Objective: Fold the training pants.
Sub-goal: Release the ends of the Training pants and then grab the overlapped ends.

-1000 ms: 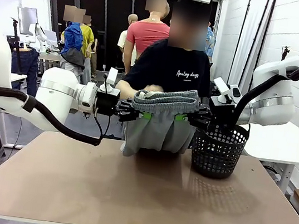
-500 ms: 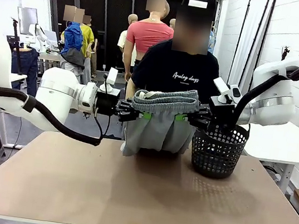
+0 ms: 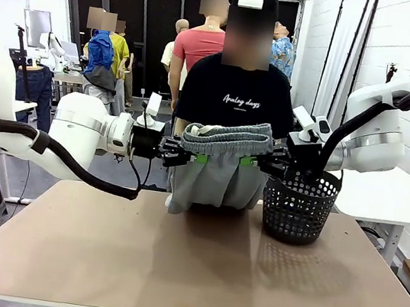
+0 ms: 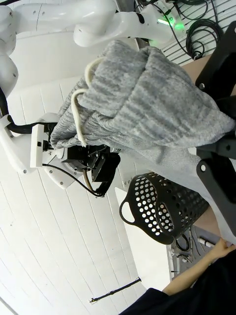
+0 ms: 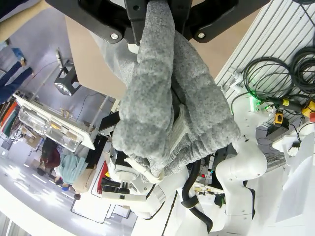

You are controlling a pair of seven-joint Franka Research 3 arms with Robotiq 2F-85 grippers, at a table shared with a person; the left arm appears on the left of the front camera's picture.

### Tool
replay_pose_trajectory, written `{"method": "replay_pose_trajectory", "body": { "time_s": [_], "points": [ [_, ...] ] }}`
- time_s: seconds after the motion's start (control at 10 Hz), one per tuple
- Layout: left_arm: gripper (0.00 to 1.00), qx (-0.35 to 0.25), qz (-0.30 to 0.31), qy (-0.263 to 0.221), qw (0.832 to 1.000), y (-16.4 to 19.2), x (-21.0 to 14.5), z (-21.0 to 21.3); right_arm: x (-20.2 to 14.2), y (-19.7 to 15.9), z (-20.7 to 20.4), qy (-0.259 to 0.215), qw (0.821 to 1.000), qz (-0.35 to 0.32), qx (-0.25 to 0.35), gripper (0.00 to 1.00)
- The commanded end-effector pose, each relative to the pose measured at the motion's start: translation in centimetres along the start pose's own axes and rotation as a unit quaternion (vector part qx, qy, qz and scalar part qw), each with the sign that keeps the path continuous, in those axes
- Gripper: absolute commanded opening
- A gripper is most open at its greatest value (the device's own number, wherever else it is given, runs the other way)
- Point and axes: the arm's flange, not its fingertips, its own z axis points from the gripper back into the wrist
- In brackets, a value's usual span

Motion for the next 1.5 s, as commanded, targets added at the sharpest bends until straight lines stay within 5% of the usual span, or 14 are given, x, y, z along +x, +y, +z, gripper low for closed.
{"method": "replay_pose_trajectory", "body": {
  "time_s": [0.0,1.4],
  "points": [
    [0.00,0.006,-0.004,0.001,1.000,-0.02,0.40,-0.12,0.04,0.08,-0.10,-0.004,1.000,0.005,0.001,0.00],
    [0.00,0.006,-0.004,0.001,1.000,-0.02,0.40,-0.12,0.04,0.08,-0.10,-0.004,1.000,0.005,0.001,0.00]
  ]
}}
